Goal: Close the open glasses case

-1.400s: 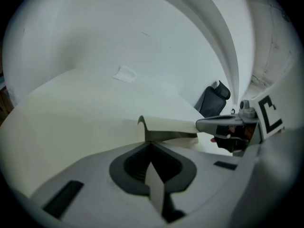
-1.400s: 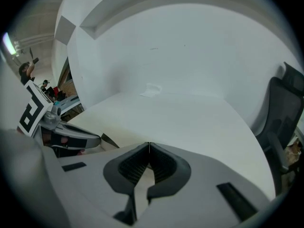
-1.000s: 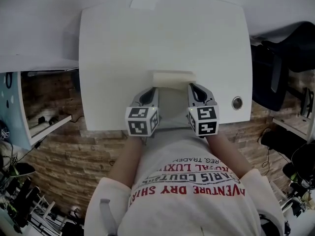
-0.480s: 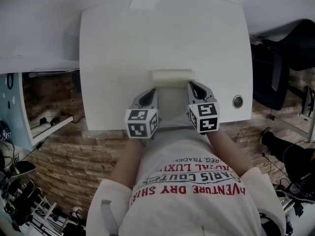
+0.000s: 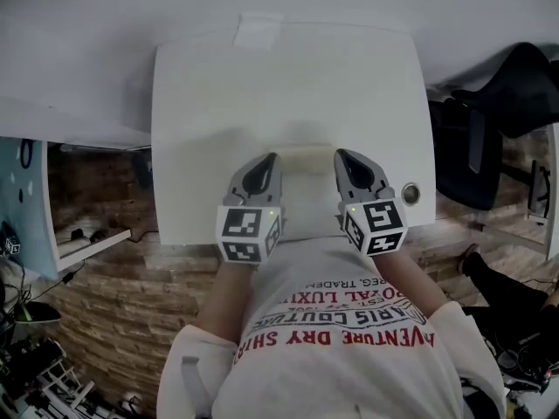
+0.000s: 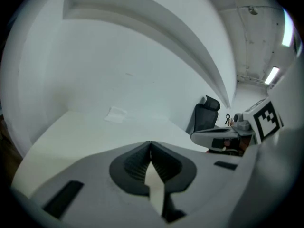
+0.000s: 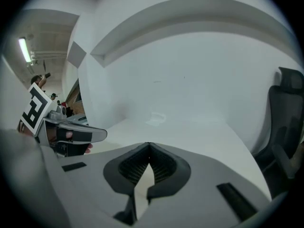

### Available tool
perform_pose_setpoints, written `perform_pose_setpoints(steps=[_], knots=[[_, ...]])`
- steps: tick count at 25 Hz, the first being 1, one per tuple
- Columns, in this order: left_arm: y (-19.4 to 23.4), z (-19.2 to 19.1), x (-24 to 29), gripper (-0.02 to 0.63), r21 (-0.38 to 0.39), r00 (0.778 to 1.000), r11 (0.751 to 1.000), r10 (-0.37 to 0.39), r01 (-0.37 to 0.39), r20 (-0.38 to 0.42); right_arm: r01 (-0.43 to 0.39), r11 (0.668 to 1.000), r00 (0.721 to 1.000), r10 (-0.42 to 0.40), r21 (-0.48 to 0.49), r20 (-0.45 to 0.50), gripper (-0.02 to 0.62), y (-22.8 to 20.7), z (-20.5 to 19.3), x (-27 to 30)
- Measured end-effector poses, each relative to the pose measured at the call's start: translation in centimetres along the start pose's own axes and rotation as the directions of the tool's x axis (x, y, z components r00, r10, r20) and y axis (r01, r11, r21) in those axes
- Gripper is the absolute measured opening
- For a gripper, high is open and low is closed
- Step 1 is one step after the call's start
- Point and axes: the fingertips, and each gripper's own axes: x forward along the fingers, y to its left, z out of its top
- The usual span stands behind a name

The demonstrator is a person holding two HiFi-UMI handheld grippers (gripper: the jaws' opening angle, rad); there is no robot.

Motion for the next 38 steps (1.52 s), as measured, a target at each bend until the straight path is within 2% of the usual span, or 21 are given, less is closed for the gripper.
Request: perform_pose_setpoints(steps=[6, 13, 22, 38], knots=[[-0.8, 6.1, -2.0, 0.005, 0.072, 0.988, 0.997, -0.008, -0.003, 0.155, -0.024, 0.999, 0.992, 0.029, -0.038, 0.125, 0.012, 1.0, 5.3, -1.9], [-1.9, 10.1, -3.4, 0.005, 0.139, 0.966, 0.99, -0.032, -0.004, 0.257, -0.031, 0.997, 0.983, 0.043, -0.068, 0.176, 0.012, 1.5, 7.2, -2.5], [-1.5, 10.1, -3.6, 0.005, 0.124, 0.966, 0.992, -0.027, -0.005, 0.258, -0.05, 0.997, 0.985, 0.06, -0.064, 0.164, 0.012, 2.0, 7.0, -2.2], [-1.5, 8.4, -2.0, 0.005, 0.085, 0.978, 0.996, -0.028, 0.011, 0.206, -0.027, 0.998, 0.991, 0.033, -0.055, 0.127, 0.012, 1.1, 5.9, -1.5]])
